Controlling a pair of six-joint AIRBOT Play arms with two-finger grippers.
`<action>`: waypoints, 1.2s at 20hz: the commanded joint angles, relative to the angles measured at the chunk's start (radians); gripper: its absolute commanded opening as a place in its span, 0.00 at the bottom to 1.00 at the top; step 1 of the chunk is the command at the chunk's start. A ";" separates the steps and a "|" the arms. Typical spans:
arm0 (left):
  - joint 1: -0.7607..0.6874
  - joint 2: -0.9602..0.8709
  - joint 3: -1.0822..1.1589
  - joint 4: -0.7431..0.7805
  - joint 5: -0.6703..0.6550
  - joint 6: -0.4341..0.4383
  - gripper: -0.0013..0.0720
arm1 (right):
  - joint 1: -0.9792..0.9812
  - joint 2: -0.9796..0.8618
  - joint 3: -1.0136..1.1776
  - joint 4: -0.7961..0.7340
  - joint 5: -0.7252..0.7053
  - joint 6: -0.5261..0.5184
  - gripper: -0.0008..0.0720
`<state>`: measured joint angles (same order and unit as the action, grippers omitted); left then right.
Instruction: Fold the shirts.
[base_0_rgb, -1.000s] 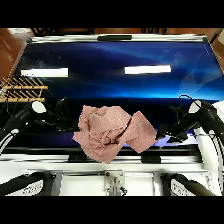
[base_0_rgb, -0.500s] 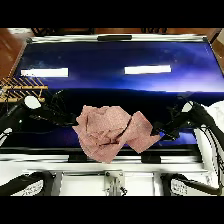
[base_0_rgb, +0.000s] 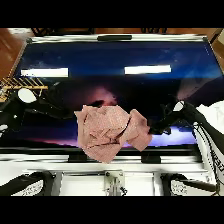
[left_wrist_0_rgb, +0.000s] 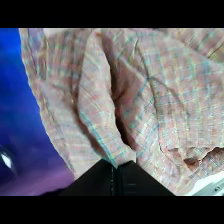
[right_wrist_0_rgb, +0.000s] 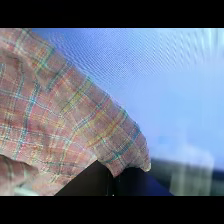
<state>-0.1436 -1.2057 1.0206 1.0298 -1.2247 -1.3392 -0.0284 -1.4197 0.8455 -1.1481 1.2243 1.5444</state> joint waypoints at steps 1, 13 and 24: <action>0.001 0.007 0.182 0.127 -0.058 0.000 0.05 | 0.005 0.094 0.109 -0.010 0.045 -0.052 0.08; 0.001 0.298 1.136 0.594 0.024 -0.222 0.05 | 0.005 0.690 0.921 -0.294 -0.460 -0.023 0.08; 0.000 0.366 0.535 0.468 -0.035 -0.253 0.13 | 0.008 0.470 0.921 0.216 -0.154 0.022 0.08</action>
<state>-0.1429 -0.8246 1.6623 1.5433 -1.2839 -1.5864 -0.0235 -0.8547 1.7630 -1.1763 1.0447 1.5669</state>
